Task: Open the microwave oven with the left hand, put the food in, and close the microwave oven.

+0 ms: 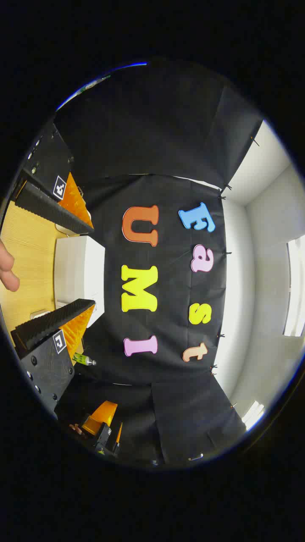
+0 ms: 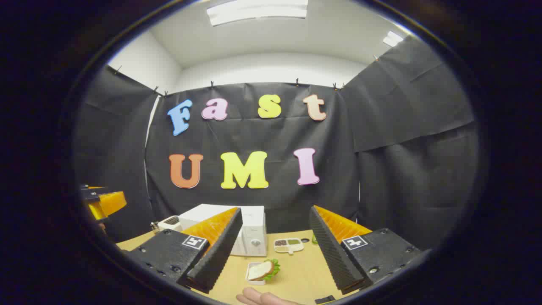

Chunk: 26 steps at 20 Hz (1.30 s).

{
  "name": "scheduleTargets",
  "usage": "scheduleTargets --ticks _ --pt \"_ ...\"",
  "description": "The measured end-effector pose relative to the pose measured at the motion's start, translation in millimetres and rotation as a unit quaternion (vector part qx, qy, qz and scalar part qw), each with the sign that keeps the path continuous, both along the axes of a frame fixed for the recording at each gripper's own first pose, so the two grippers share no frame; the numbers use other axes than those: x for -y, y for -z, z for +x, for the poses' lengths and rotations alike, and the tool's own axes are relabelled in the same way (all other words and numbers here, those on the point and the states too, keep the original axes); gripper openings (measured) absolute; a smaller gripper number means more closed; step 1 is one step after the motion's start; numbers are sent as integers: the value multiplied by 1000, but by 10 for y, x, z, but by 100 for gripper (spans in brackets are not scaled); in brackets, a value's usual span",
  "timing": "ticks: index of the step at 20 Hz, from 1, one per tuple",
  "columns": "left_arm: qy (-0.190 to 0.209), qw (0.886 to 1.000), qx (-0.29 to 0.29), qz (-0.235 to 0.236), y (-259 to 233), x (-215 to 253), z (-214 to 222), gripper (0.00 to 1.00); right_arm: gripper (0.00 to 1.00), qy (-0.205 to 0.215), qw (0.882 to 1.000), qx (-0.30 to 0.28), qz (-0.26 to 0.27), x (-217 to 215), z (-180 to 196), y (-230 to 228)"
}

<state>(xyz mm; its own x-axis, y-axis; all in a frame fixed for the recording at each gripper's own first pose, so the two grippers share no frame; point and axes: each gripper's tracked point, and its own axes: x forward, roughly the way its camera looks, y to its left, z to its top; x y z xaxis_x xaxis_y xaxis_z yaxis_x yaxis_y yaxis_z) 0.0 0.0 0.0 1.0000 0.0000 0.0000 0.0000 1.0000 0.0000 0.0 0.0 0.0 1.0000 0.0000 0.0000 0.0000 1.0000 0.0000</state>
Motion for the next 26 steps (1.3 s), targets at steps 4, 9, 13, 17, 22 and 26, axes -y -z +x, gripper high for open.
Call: scheduleTargets --ticks 4,9,13,17,22,26 --pt "7 1000 6 4 -42 17 -41 95 96 -24 1000 6 -1 -90 -52 -70" --pt "17 1000 15 -7 -73 45 -63 84 100 -35 999 15 3 -97 -104 -97" --pt "22 1000 9 -9 -39 38 -64 95 100 -41 999 14 5 -103 -102 -58" --pt "18 1000 5 -8 16 32 -31 84 100 -38 999 12 8 -52 -58 3" --pt "15 999 12 -26 54 55 144 95 100 -39 999 6 16 33 30 139" --pt "-1 1000 -8 -21 335 116 690 95 100 -32 999 5 18 219 134 235"
